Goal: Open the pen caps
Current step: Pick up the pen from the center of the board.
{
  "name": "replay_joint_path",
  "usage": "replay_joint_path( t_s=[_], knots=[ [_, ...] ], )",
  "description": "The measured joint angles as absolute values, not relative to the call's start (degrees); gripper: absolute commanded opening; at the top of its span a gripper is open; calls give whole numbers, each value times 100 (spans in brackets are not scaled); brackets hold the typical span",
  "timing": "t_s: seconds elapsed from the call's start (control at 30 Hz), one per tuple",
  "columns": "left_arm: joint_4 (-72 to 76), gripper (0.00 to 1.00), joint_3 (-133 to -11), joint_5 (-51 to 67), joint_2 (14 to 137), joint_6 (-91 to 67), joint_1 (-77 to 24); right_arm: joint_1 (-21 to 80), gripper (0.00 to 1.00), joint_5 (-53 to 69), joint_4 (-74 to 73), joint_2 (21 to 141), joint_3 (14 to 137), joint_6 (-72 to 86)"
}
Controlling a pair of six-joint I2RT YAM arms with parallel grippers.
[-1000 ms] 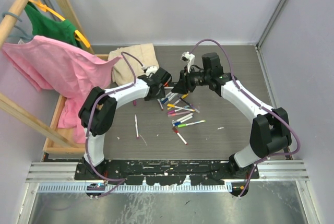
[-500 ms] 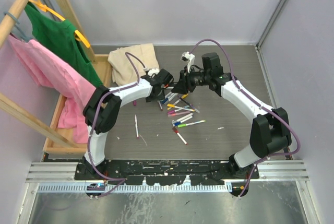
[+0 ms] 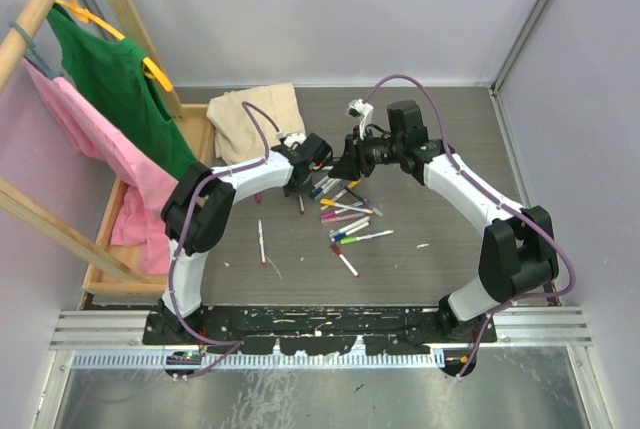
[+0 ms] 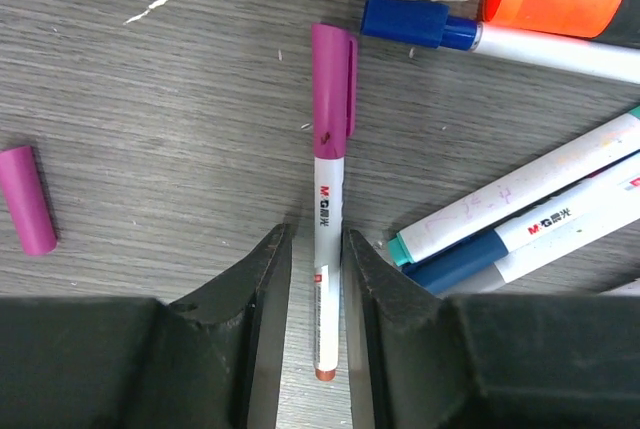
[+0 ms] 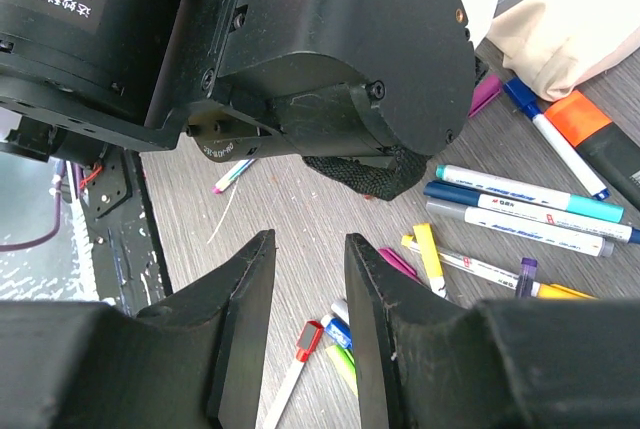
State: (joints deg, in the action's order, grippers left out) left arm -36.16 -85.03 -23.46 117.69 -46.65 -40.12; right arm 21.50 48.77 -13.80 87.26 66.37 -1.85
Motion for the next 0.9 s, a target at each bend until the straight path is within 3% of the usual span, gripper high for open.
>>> replay_joint_path(
  t_s=[0.23,0.37,0.63,0.9],
  knots=[
    [-3310,13,-8195,-2309,11601,-4670,-4016,2150,40,4952,-1380,8726,6637,-163],
    [-3256,1,-7815,-2252,11321,-4648,-4016,2150,40,5019,-1378,8726,6637,-150],
    [-2926,0,-6952,-1999,10451,-4528,-4016,2150,40,5196,-1317,8694,6637,-27],
    [-1627,0,-5559,-1444,8707,-4445,-4016,2150,40,5649,-703,8219,6375,410]
  ],
)
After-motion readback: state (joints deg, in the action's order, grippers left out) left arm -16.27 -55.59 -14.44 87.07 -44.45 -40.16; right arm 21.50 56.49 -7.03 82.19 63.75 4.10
